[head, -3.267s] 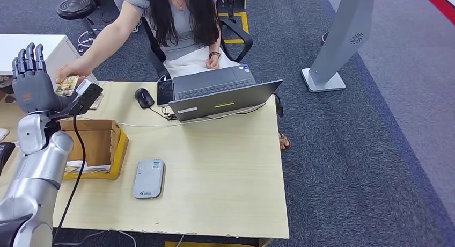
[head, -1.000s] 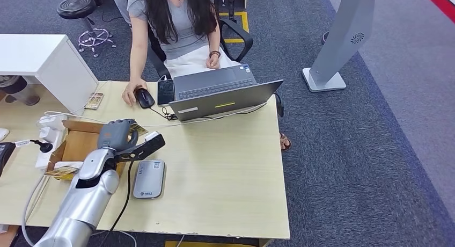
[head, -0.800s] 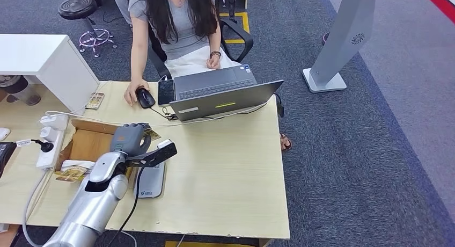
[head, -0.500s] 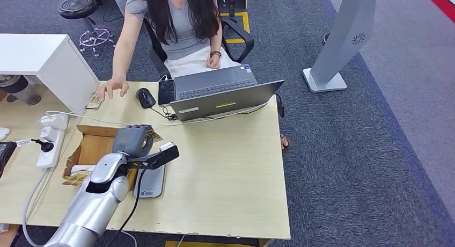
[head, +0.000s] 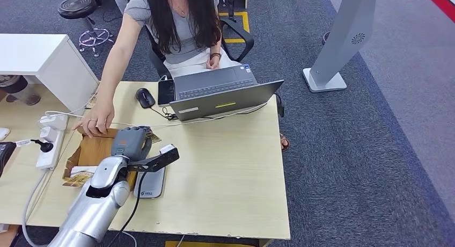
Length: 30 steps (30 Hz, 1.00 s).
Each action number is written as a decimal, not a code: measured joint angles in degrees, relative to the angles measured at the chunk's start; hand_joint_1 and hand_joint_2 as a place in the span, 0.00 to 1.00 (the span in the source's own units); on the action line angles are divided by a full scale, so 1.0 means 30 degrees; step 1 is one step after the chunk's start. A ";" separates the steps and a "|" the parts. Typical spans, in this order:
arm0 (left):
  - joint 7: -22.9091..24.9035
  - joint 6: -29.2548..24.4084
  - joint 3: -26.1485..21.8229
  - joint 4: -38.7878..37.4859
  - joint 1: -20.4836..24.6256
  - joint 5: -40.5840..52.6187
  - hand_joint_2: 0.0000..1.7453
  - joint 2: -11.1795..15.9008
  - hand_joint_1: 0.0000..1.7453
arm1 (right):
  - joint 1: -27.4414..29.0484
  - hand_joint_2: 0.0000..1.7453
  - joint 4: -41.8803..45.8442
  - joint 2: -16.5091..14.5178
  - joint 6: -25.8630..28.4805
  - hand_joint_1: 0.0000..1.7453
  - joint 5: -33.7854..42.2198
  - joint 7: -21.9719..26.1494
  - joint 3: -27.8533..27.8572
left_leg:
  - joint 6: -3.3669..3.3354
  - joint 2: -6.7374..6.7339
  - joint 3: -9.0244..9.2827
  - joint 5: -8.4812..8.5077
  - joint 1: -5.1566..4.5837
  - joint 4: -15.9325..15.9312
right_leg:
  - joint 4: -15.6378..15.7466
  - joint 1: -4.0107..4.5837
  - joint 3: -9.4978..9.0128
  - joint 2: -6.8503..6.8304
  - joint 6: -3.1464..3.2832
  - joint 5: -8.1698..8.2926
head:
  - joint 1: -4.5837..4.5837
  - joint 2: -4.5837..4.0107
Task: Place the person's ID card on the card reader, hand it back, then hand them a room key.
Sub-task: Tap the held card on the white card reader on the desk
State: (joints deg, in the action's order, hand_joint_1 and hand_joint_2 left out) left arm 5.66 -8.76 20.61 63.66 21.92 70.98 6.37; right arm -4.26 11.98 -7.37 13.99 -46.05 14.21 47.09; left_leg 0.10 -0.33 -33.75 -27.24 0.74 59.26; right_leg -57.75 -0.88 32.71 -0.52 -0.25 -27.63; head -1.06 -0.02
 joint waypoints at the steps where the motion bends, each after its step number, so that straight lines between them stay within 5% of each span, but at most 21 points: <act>1: 0.0047 -0.0196 0.0000 0.0133 -0.0111 0.0076 1.00 0.0002 1.00 | 0.0001 0.00 0.0000 0.0000 0.0000 0.00 -0.0003 0.0000 0.0016 | 0.0000 0.0001 -0.0002 0.0000 0.0000 0.0000 | 0.0000 0.0000 0.0001 -0.0001 0.0000 0.0000 | 0.0000 0.0000; 30: 0.0610 -0.0869 -0.0025 0.2237 -0.1049 0.1306 1.00 0.0277 1.00 | 0.0002 0.00 -0.0024 0.0000 -0.0004 0.00 -0.0122 0.0213 0.0282 | -0.0001 0.0001 -0.0011 -0.0001 0.0001 -0.0001 | 0.0000 0.0002 0.0006 -0.0001 0.0000 0.0000 | 0.0000 0.0000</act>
State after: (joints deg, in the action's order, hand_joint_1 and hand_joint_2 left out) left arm 7.49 -11.37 20.53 70.37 18.77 74.90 7.20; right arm -4.25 11.91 -7.37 13.98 -46.41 14.85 47.93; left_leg 0.10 -0.32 -33.78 -27.24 0.75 59.26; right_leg -57.75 -0.88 32.73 -0.53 -0.25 -27.63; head -1.06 -0.02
